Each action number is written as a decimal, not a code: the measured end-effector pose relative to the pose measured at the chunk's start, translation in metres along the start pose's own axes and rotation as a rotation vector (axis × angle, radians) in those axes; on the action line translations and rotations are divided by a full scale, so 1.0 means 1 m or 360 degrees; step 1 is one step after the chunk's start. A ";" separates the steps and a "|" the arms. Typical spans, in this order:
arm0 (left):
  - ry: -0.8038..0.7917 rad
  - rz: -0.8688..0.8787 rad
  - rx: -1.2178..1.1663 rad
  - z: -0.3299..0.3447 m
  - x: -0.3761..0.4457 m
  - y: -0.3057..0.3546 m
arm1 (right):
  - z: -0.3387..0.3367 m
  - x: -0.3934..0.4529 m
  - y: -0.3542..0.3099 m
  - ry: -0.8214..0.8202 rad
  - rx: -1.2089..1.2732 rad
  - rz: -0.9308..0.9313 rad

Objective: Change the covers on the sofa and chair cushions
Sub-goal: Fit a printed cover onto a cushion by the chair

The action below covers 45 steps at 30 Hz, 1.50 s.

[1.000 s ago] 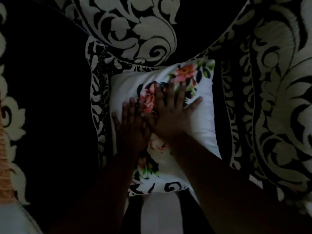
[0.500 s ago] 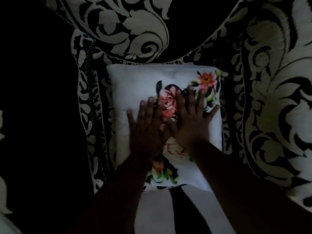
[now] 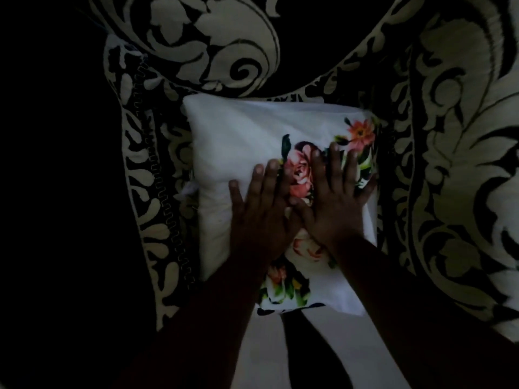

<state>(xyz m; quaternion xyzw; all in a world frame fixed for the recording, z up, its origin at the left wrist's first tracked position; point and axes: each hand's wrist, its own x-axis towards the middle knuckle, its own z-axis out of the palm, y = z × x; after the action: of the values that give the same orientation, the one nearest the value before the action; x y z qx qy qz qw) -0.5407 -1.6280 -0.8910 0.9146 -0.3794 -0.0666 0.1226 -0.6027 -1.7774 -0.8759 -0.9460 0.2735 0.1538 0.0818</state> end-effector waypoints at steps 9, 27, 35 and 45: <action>0.0009 -0.0153 0.0306 0.010 -0.012 -0.104 | 0.003 0.035 -0.109 0.0016 -0.0034 -0.0044; -0.0019 0.0013 0.0073 -0.087 -0.036 -0.007 | -0.063 -0.084 -0.030 0.0061 0.0190 -0.0082; -0.0231 0.0031 0.0104 -0.050 -0.053 -0.021 | -0.022 -0.080 -0.021 -0.0020 0.0151 -0.0068; -0.0075 -0.1164 -0.1088 -0.107 -0.016 -0.056 | -0.087 -0.057 0.000 0.0029 0.1297 0.0518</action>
<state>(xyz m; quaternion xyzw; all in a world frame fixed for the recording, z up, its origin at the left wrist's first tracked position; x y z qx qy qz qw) -0.4909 -1.5603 -0.8029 0.8935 0.0070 -0.2463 0.3754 -0.6270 -1.7703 -0.7755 -0.7824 0.4579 0.0359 0.4206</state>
